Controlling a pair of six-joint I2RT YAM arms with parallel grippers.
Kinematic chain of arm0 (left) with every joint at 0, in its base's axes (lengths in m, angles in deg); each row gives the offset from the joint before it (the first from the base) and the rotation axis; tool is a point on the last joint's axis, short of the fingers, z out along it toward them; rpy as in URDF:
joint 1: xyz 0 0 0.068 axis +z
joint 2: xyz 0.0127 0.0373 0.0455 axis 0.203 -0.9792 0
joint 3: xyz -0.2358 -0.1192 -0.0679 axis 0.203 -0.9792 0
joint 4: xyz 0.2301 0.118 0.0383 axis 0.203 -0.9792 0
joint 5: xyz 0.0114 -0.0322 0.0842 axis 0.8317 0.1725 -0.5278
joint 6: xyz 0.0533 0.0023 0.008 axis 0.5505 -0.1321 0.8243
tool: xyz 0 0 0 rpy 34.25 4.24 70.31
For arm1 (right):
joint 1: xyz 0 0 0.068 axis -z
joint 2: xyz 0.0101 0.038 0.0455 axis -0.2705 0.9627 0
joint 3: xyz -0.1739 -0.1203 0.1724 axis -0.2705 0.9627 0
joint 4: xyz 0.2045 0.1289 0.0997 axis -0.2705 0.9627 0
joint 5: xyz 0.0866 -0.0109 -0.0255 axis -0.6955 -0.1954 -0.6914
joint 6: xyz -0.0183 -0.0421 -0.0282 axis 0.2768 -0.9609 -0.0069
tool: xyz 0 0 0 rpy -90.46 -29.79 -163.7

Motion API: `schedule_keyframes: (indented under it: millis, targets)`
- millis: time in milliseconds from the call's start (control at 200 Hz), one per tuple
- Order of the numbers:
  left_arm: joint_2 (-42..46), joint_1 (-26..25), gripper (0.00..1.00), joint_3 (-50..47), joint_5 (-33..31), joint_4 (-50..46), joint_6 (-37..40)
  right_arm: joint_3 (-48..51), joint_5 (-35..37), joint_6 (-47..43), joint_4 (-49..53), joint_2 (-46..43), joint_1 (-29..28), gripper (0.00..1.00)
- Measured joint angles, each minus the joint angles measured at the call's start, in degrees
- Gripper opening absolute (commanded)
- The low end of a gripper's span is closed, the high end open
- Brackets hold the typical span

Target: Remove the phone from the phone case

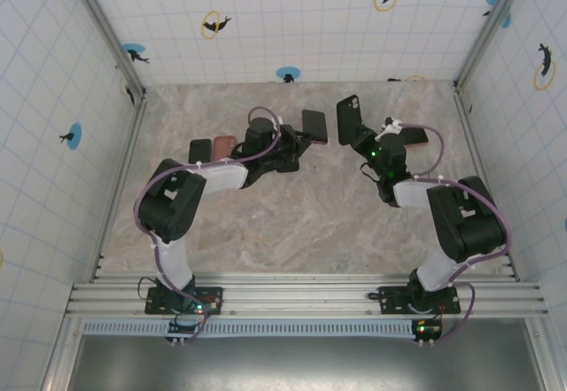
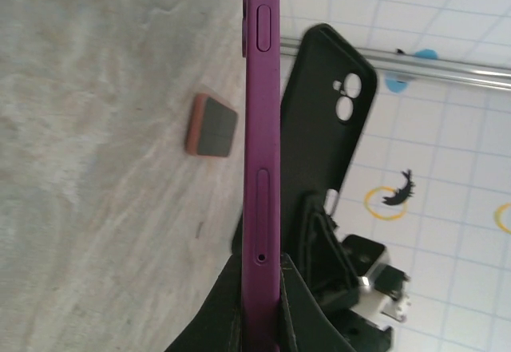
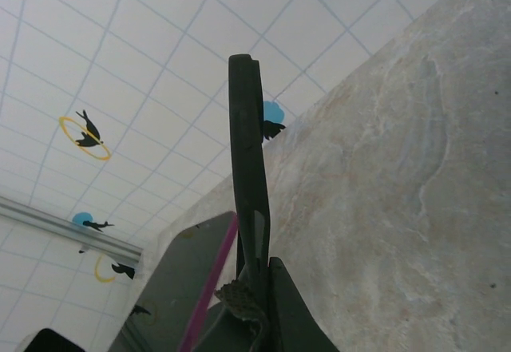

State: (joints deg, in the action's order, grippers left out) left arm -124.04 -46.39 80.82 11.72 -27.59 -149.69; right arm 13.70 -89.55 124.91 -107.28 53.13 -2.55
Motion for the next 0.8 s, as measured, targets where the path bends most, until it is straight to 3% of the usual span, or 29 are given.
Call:
schedule_keyframes:
  millis: [230,651,801]
  targets:
    - [-5.22,-1.14,0.03,0.44,-0.74,-0.37,0.11,2.54,-1.97,0.26,-0.02,-0.02,1.09,0.0]
    - [-15.56,-1.77,0.06,10.19,-0.39,-0.83,-0.02,6.73,-4.31,3.26,-3.37,0.0,2.03,0.0]
    - [-17.35,-1.77,0.12,11.28,-0.2,-0.57,-0.28,8.35,-4.52,4.17,-4.33,-0.02,2.62,0.0]
